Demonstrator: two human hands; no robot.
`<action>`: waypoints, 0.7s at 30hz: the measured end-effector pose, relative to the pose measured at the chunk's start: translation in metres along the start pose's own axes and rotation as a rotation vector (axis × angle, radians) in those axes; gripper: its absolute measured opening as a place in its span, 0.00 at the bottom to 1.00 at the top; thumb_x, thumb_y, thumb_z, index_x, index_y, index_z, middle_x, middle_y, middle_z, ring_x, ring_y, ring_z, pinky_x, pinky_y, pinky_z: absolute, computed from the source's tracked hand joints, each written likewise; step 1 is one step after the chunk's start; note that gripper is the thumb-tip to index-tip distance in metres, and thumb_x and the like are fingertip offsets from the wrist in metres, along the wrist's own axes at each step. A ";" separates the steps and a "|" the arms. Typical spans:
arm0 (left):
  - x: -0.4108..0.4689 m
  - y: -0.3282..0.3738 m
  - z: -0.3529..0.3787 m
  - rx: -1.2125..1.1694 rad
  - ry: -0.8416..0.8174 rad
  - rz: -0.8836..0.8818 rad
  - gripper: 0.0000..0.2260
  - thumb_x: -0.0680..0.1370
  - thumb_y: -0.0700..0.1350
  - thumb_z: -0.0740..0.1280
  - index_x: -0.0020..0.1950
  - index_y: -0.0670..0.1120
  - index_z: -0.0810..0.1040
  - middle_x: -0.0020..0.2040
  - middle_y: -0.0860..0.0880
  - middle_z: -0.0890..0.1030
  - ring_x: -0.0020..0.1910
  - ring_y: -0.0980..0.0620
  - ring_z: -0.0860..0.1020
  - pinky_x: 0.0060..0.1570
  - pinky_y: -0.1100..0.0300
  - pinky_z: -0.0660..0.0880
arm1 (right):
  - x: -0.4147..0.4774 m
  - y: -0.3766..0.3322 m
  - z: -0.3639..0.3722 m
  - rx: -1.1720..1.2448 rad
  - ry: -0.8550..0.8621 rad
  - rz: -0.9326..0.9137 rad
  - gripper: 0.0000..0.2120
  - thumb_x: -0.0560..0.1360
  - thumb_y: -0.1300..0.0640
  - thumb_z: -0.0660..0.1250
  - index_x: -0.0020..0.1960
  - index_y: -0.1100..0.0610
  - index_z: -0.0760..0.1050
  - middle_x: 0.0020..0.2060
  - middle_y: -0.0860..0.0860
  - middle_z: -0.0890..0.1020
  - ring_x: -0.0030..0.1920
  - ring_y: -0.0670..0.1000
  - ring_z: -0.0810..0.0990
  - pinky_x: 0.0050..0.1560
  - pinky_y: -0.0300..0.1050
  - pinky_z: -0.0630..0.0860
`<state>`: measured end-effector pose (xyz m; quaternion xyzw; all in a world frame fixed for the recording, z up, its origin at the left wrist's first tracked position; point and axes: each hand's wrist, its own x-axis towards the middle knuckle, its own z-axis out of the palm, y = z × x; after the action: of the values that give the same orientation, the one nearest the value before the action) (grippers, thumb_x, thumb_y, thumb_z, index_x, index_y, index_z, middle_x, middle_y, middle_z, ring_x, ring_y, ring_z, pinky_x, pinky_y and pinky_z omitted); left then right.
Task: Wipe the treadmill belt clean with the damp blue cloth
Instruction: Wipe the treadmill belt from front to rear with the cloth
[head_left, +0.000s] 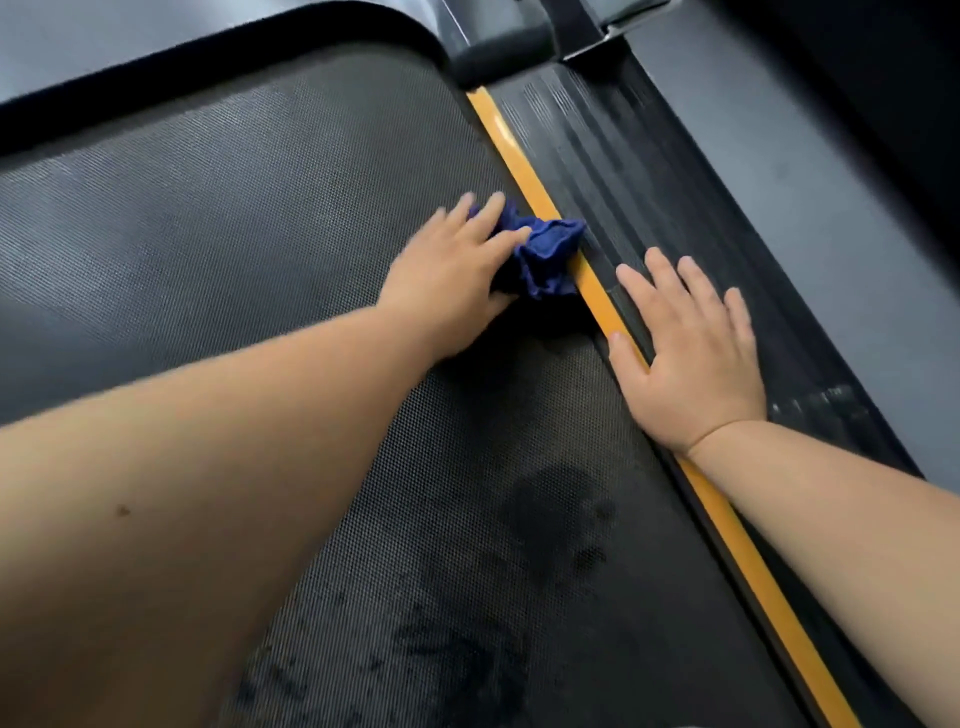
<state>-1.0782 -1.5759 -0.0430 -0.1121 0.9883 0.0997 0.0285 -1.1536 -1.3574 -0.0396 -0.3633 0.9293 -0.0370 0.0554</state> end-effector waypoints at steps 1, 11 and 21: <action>0.009 -0.005 -0.006 0.064 0.040 0.081 0.27 0.76 0.52 0.65 0.74 0.47 0.65 0.78 0.47 0.55 0.76 0.45 0.53 0.73 0.50 0.52 | 0.000 0.000 0.000 0.002 0.000 0.001 0.27 0.77 0.43 0.52 0.75 0.45 0.55 0.76 0.47 0.56 0.76 0.52 0.52 0.74 0.59 0.48; 0.017 0.020 0.016 -0.194 0.194 -0.049 0.17 0.71 0.50 0.70 0.55 0.42 0.75 0.70 0.37 0.65 0.70 0.37 0.64 0.66 0.49 0.64 | 0.000 -0.001 -0.001 0.013 -0.002 0.011 0.27 0.77 0.43 0.53 0.75 0.45 0.56 0.76 0.47 0.56 0.76 0.52 0.52 0.74 0.59 0.48; -0.011 0.023 0.016 -0.323 0.192 -0.104 0.17 0.71 0.42 0.62 0.60 0.48 0.75 0.68 0.49 0.72 0.70 0.49 0.67 0.61 0.54 0.68 | -0.001 -0.001 -0.001 0.019 -0.017 0.018 0.27 0.77 0.43 0.52 0.75 0.45 0.55 0.77 0.47 0.55 0.76 0.51 0.51 0.75 0.59 0.48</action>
<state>-1.0725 -1.5479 -0.0536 -0.1750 0.9505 0.2444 -0.0792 -1.1524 -1.3577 -0.0385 -0.3548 0.9316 -0.0421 0.0670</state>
